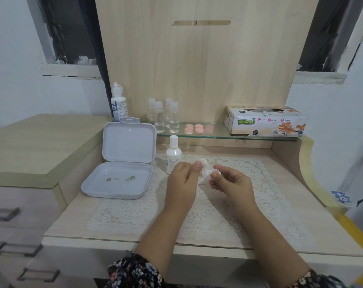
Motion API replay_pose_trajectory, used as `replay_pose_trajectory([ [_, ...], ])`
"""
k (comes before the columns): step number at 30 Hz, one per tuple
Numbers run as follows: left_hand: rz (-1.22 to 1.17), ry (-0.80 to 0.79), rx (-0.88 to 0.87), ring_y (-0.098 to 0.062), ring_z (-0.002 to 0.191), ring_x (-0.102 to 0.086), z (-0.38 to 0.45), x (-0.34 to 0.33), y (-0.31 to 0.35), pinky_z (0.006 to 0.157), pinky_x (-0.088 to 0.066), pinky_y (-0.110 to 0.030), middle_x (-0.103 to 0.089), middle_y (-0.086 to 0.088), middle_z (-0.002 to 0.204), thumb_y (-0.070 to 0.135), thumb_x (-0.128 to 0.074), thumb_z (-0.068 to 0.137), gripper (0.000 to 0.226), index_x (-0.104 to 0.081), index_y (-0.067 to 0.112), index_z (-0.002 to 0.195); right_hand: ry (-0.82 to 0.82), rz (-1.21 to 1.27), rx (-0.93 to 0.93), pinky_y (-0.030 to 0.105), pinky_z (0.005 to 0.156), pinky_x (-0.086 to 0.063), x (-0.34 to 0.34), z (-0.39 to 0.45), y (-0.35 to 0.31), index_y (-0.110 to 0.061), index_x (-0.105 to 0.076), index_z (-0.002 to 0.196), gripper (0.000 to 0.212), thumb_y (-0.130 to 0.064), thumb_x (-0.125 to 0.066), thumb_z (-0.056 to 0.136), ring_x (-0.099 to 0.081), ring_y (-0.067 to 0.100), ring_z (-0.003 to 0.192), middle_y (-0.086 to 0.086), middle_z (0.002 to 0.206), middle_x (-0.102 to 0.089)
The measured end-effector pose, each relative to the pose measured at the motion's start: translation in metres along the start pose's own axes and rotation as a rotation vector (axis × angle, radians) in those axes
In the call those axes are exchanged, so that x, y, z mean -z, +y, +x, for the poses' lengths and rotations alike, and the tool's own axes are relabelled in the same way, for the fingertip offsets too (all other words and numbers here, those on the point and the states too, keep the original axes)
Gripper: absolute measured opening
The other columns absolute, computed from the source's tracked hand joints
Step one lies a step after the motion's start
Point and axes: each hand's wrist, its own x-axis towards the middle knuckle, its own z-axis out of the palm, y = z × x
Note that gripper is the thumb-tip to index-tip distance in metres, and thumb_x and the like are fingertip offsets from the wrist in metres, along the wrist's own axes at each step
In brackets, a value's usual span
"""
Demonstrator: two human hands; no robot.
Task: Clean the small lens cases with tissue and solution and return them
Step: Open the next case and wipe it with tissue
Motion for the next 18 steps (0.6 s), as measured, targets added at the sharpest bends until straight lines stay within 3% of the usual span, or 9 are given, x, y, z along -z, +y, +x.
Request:
replay_pose_trajectory([
  [3, 0.208, -0.04, -0.121, -0.004, 0.077, -0.052, 0.001, -0.002, -0.006, 0.069, -0.04, -0.017, -0.057, 0.005, 0.085, 0.012, -0.059, 0.09, 0.011, -0.065, 0.012, 0.08, 0.007, -0.037, 0.008, 0.02, 0.065, -0.054, 0.0, -0.001, 0.001, -0.013, -0.072, 0.102, 0.015, -0.007, -0.068, 0.088, -0.069, 0.014, 0.068, 0.006, 0.08, -0.074],
  [6, 0.344, -0.049, -0.176, -0.008, 0.091, -0.051, -0.001, -0.004, -0.009, 0.076, -0.039, -0.019, -0.058, 0.011, 0.095, 0.009, -0.057, 0.088, 0.015, -0.061, 0.021, 0.097, 0.01, -0.028, -0.008, 0.022, 0.064, -0.054, -0.001, -0.002, 0.0, -0.012, -0.071, 0.099, 0.014, -0.006, -0.07, 0.086, -0.067, 0.015, 0.066, 0.01, 0.076, -0.072],
  [8, 0.451, -0.048, -0.219, -0.014, 0.095, -0.051, -0.001, -0.005, -0.01, 0.078, -0.04, -0.023, -0.06, 0.005, 0.1, 0.009, -0.057, 0.089, 0.018, -0.063, 0.015, 0.105, 0.002, -0.034, -0.012, 0.023, 0.064, -0.054, -0.001, -0.003, -0.001, -0.01, -0.072, 0.097, 0.012, -0.004, -0.07, 0.086, -0.068, 0.015, 0.065, 0.011, 0.075, -0.072],
  [10, 0.547, -0.071, -0.259, -0.02, 0.092, -0.052, -0.002, -0.006, -0.012, 0.076, -0.043, -0.03, -0.063, -0.004, 0.095, 0.008, -0.057, 0.088, 0.014, -0.066, 0.008, 0.099, -0.017, -0.061, -0.006, 0.026, 0.066, -0.055, -0.001, -0.004, 0.0, -0.007, -0.074, 0.094, 0.011, -0.004, -0.071, 0.084, -0.067, 0.015, 0.064, 0.009, 0.071, -0.072],
  [13, 0.551, -0.049, -0.167, -0.021, 0.08, -0.055, -0.003, -0.005, -0.007, 0.068, -0.046, -0.034, -0.064, -0.004, 0.083, 0.01, -0.057, 0.085, 0.01, -0.066, 0.008, 0.087, -0.073, -0.087, 0.014, 0.028, 0.067, -0.054, 0.0, -0.005, 0.0, -0.008, -0.075, 0.091, 0.01, -0.003, -0.071, 0.083, -0.066, 0.014, 0.062, 0.006, 0.067, -0.071],
  [18, 0.205, 0.09, 0.163, -0.018, 0.066, -0.062, -0.001, 0.003, 0.002, 0.061, -0.054, -0.038, -0.063, 0.002, 0.064, 0.01, -0.067, 0.077, 0.009, -0.062, 0.012, 0.07, -0.149, -0.017, 0.04, 0.024, 0.068, -0.054, -0.002, -0.007, -0.004, -0.01, -0.076, 0.09, 0.016, 0.001, -0.074, 0.079, -0.069, 0.016, 0.071, 0.009, 0.079, -0.074],
])
